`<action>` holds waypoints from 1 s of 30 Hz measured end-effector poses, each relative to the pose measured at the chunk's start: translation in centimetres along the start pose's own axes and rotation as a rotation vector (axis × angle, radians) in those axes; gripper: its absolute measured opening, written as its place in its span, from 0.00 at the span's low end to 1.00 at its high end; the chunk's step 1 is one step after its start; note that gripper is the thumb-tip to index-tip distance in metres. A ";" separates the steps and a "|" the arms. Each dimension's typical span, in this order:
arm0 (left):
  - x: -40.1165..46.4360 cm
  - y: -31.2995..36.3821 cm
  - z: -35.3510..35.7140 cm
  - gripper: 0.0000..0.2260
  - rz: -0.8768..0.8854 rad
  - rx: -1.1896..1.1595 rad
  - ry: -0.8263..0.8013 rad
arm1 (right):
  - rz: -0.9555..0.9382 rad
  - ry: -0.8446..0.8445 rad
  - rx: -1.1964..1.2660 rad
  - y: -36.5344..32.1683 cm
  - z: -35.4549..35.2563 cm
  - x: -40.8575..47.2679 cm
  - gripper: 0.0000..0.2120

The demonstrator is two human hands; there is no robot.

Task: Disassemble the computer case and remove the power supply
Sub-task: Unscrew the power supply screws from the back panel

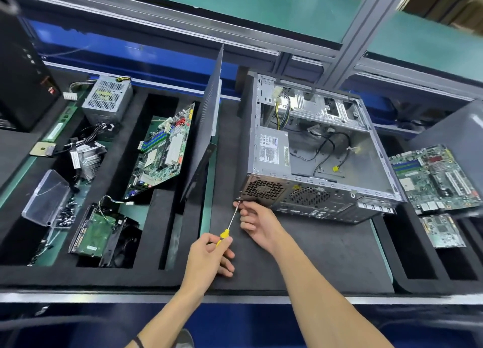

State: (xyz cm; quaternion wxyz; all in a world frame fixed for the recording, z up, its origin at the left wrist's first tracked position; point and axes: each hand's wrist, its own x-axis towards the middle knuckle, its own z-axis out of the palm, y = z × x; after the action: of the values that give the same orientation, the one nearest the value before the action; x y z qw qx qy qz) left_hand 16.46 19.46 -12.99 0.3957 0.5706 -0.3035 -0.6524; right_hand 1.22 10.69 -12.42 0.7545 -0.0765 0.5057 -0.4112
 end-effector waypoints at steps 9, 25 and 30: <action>-0.2 0.4 0.2 0.22 -0.092 0.129 -0.044 | -0.043 -0.012 -0.046 0.1 -0.4 0.5 0.10; -0.3 -0.1 0.5 0.17 0.024 0.159 -0.046 | -0.030 0.001 -0.056 0.0 -0.5 0.8 0.08; 0.1 0.0 0.3 0.15 -0.007 0.157 -0.060 | -0.024 0.028 -0.038 0.0 -0.1 0.4 0.09</action>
State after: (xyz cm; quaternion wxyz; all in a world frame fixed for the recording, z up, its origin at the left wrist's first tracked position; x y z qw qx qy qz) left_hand 16.17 19.38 -12.96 0.3379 0.5811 -0.3636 -0.6449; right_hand 1.21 10.46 -12.70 0.7408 -0.0910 0.5229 -0.4117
